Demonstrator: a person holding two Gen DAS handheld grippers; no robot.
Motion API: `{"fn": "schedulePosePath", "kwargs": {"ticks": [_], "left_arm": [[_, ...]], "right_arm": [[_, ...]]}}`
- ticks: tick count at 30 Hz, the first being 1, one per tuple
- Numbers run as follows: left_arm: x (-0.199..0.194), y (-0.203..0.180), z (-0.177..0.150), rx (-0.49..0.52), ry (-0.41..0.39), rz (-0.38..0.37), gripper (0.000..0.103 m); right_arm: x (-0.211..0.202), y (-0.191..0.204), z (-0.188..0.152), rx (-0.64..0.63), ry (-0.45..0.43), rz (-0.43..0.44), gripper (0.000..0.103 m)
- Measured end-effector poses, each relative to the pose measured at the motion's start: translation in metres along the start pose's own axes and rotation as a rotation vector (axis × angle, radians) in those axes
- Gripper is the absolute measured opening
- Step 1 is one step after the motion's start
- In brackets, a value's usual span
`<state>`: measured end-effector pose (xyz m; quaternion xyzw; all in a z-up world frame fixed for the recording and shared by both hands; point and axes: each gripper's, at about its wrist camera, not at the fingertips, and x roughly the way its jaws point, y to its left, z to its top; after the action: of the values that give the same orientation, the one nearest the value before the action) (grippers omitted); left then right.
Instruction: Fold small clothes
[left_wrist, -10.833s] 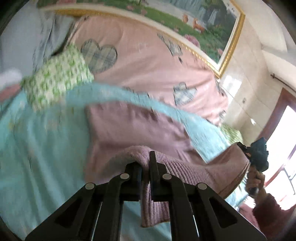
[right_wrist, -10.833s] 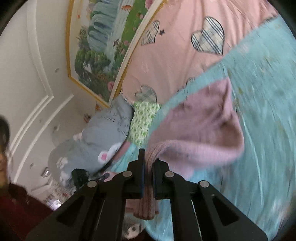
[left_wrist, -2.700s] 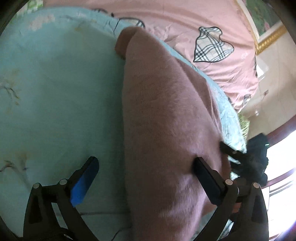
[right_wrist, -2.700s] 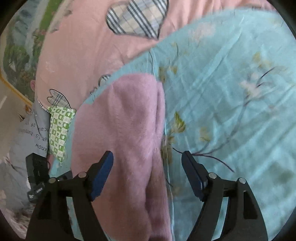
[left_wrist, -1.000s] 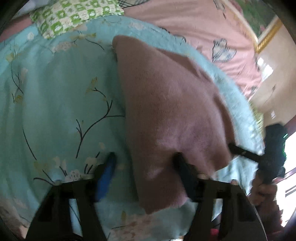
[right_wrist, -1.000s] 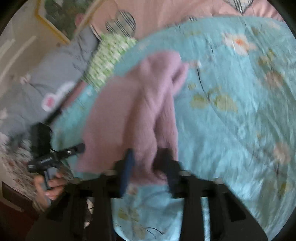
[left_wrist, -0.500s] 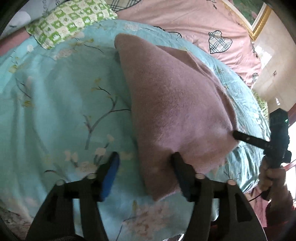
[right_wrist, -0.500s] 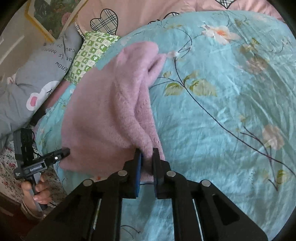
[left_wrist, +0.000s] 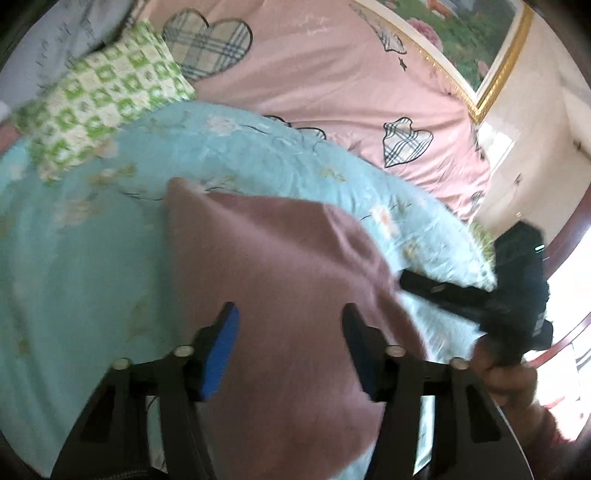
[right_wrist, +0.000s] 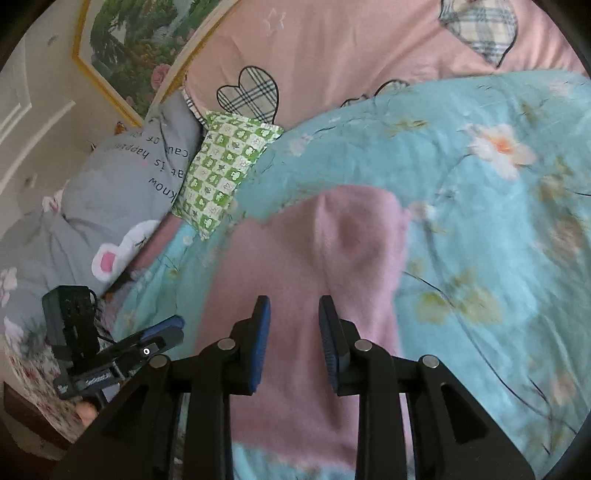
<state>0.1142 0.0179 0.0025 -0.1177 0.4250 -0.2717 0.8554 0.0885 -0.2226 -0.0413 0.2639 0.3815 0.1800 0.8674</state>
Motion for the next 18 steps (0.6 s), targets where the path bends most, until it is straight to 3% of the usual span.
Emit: {"fn": "schedulePosePath", "kwargs": {"ticks": [5, 6, 7, 9, 10, 12, 15, 18], "left_arm": [[0.051, 0.021, 0.036, -0.04, 0.074, 0.016, 0.047], [0.06, 0.028, 0.039, -0.054, 0.1, 0.036, 0.04], [0.069, 0.034, 0.04, -0.071, 0.125, 0.056, 0.026], [0.085, 0.045, 0.041, -0.083, 0.158, 0.065, 0.023], [0.089, 0.047, 0.042, -0.078, 0.157, 0.068, 0.019], [0.095, 0.054, 0.044, -0.093, 0.154, 0.063, 0.016], [0.092, 0.061, 0.044, -0.132, 0.151, 0.041, 0.012], [0.074, 0.05, 0.039, -0.104, 0.117, 0.069, 0.012]], "right_arm": [[0.047, -0.016, 0.027, 0.072, 0.053, -0.006, 0.028], [0.054, -0.018, 0.03, 0.061, 0.064, -0.023, 0.028], [0.061, -0.022, 0.033, 0.055, 0.079, -0.06, 0.028], [0.076, -0.037, 0.036, 0.09, 0.117, -0.122, 0.024], [0.081, -0.041, 0.037, 0.089, 0.125, -0.13, 0.022], [0.086, -0.042, 0.039, 0.05, 0.105, -0.186, 0.008], [0.087, -0.047, 0.043, 0.065, 0.099, -0.18, 0.008], [0.074, -0.049, 0.042, 0.087, 0.098, -0.127, 0.011]]}}
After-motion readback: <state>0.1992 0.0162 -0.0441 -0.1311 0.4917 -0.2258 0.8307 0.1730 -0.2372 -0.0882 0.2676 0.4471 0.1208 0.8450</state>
